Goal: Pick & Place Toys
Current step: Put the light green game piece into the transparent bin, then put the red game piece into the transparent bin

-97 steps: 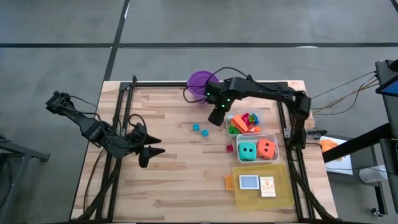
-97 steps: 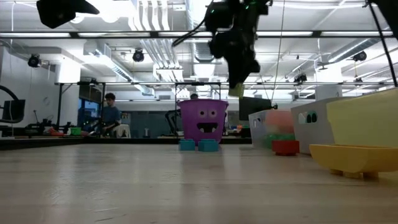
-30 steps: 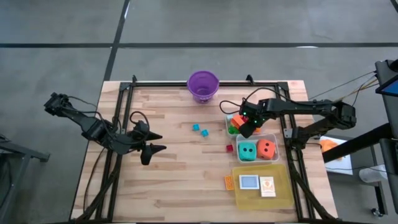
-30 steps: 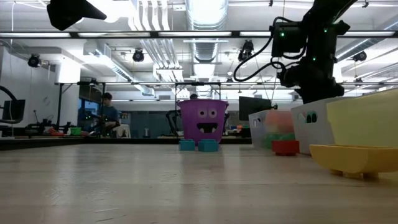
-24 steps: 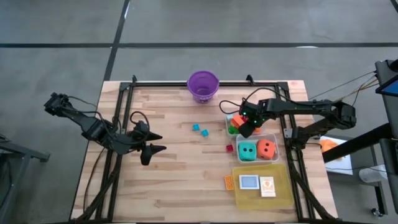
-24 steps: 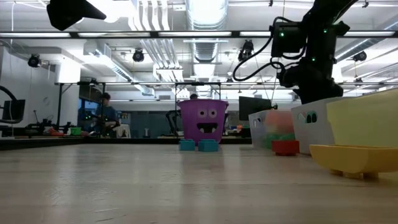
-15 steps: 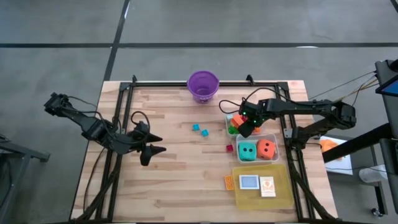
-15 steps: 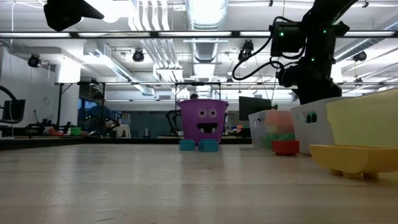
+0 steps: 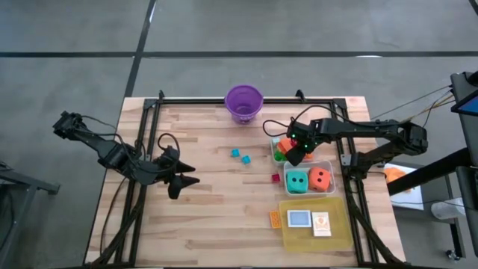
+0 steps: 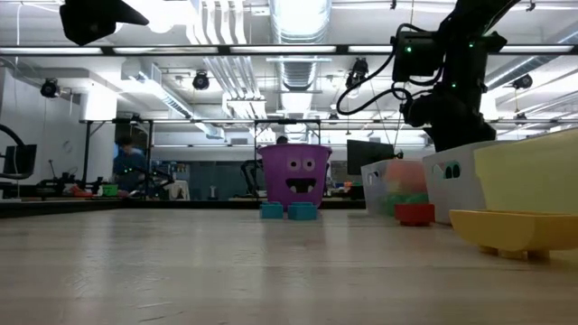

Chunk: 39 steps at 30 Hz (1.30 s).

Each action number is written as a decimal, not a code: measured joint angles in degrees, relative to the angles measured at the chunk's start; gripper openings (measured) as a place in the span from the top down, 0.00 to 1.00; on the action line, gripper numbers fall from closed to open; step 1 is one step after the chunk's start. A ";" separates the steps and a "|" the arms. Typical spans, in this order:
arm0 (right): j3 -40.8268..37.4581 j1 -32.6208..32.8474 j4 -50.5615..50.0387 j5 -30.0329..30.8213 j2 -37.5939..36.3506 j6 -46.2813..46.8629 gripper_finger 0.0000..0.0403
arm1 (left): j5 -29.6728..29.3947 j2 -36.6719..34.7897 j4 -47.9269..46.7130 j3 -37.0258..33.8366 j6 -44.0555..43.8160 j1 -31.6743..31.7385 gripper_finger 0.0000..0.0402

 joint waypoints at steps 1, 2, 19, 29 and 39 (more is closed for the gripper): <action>0.01 0.00 0.06 -0.03 0.00 0.00 0.68 | 0.24 0.00 0.02 0.00 -0.02 0.00 0.33; 0.03 -0.01 0.05 -0.04 0.00 0.00 0.68 | 0.33 0.00 0.02 0.00 -0.02 0.00 0.33; 9.52 1.85 -11.28 -0.90 -1.31 4.41 0.30 | 0.55 0.02 0.00 0.00 0.00 0.07 0.33; 25.65 7.77 -11.57 -0.06 1.61 -3.98 0.30 | 2.21 -0.04 -0.17 0.00 0.33 0.15 0.33; 34.72 13.46 -14.66 -11.52 13.31 -35.08 0.30 | 0.98 -3.65 -6.88 0.00 -4.20 0.22 0.33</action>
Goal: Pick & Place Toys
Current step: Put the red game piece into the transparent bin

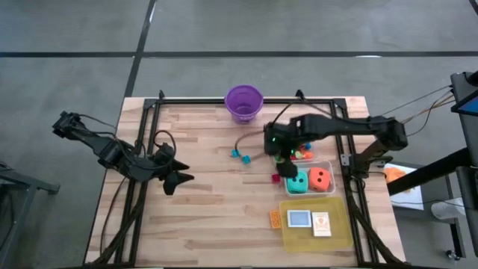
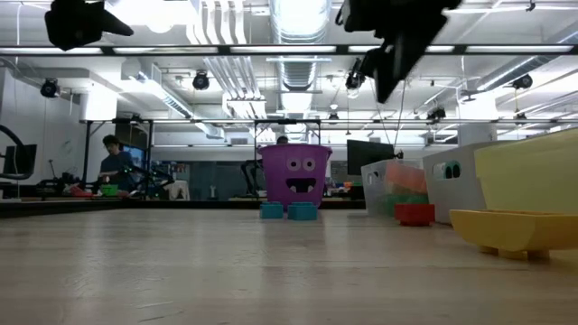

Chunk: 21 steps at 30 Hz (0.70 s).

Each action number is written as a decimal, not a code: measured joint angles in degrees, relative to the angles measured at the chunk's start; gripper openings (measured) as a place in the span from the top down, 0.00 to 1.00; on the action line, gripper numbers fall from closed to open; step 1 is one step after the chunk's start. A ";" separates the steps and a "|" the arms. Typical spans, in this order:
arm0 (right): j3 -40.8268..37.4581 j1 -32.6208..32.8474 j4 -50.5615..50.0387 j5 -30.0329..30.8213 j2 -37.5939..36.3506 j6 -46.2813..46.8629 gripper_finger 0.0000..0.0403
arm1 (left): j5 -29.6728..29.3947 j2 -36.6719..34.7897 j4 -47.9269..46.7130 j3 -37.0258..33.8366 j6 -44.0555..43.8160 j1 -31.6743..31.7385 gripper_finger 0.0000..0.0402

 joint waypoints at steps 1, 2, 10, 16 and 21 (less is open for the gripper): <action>-0.02 0.77 -0.98 -1.48 0.83 -2.74 0.30 | -0.01 -0.46 -0.81 0.00 -0.31 0.00 0.33; -0.23 1.52 -1.89 -2.62 1.49 -4.98 0.30 | 0.07 -1.00 -1.50 0.00 -0.64 0.00 0.33; -1.04 8.60 -2.05 -1.63 6.85 -2.10 0.30 | 1.50 -5.47 -8.26 0.00 1.69 -0.02 0.33; 1.61 13.66 -0.98 3.62 12.71 4.41 0.30 | 5.59 -6.86 -15.89 0.00 3.05 -0.02 0.33; 1.82 13.70 0.66 7.37 16.50 5.29 0.30 | 6.27 -6.86 -18.30 -0.02 5.04 -0.02 0.33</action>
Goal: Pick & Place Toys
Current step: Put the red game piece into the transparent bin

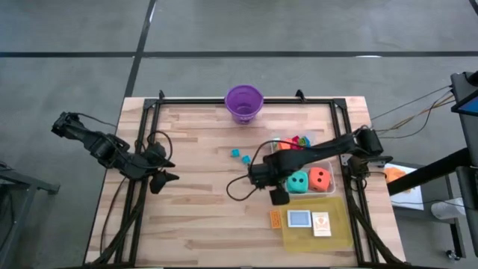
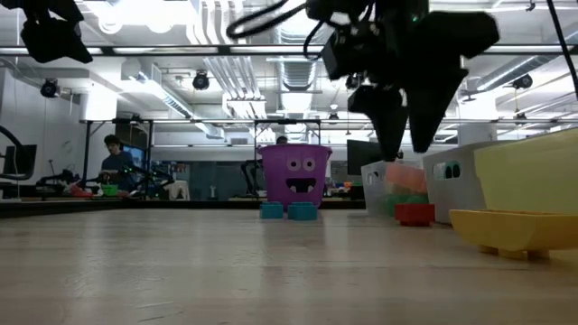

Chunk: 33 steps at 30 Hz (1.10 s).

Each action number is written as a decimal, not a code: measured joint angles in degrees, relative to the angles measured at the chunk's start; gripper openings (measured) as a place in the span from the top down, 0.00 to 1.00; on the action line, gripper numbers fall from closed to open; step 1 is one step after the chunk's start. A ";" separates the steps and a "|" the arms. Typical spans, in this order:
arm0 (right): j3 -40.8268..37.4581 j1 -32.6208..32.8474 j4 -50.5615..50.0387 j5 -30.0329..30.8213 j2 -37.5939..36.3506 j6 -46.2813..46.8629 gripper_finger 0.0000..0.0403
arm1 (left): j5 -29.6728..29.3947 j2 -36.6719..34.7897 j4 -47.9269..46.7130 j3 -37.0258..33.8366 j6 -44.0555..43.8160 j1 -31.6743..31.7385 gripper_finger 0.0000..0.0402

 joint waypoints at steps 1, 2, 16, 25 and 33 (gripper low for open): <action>-0.09 -0.42 0.23 0.07 0.31 -0.05 0.30 | 0.15 0.00 0.06 0.00 0.33 0.00 0.33; -0.20 -0.84 0.78 0.09 0.79 -0.24 0.30 | 0.23 0.00 0.11 0.00 0.69 0.00 0.33; -0.72 -4.20 1.00 0.05 8.01 -10.76 0.30 | 0.78 0.00 0.54 0.00 0.76 -0.02 0.33; -3.70 -6.57 0.07 1.36 7.04 -12.81 0.30 | 0.73 0.00 0.55 0.00 0.75 0.00 0.33; -5.38 -6.52 0.33 1.93 6.64 -14.62 0.30 | 0.56 0.00 0.55 0.00 0.27 0.00 0.33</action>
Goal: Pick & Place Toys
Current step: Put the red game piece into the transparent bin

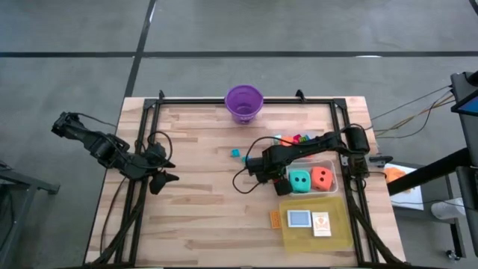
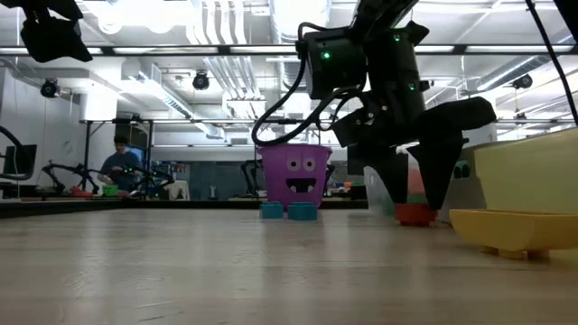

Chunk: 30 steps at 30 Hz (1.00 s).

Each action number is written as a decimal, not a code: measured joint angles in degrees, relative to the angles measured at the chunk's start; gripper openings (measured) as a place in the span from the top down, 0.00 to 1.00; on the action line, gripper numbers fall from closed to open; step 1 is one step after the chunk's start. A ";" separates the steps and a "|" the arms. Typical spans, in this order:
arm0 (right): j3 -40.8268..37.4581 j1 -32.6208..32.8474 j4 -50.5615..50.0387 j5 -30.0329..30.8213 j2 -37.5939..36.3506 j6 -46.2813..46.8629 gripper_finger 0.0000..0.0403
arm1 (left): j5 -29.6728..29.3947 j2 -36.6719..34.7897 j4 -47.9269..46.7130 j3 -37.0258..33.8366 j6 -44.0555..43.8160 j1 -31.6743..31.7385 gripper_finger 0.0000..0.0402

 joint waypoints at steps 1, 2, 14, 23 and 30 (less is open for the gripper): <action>0.00 -0.01 0.16 -0.02 0.00 0.11 0.30 | 0.00 0.00 0.00 0.00 -0.27 0.00 0.33; -0.03 -0.02 0.24 -0.02 -0.01 0.17 0.30 | -0.03 0.00 0.00 0.00 -0.43 0.00 0.33; -1.51 0.11 2.15 2.89 -0.13 0.13 0.46 | -0.20 0.00 0.00 0.00 -1.25 0.00 0.33; -1.38 0.34 2.38 2.16 -0.04 -1.22 0.64 | -0.20 0.00 0.00 0.00 -2.17 0.00 0.33; -1.45 0.33 3.18 1.40 0.06 -1.64 0.59 | -0.20 0.00 0.00 0.00 -2.61 0.00 0.33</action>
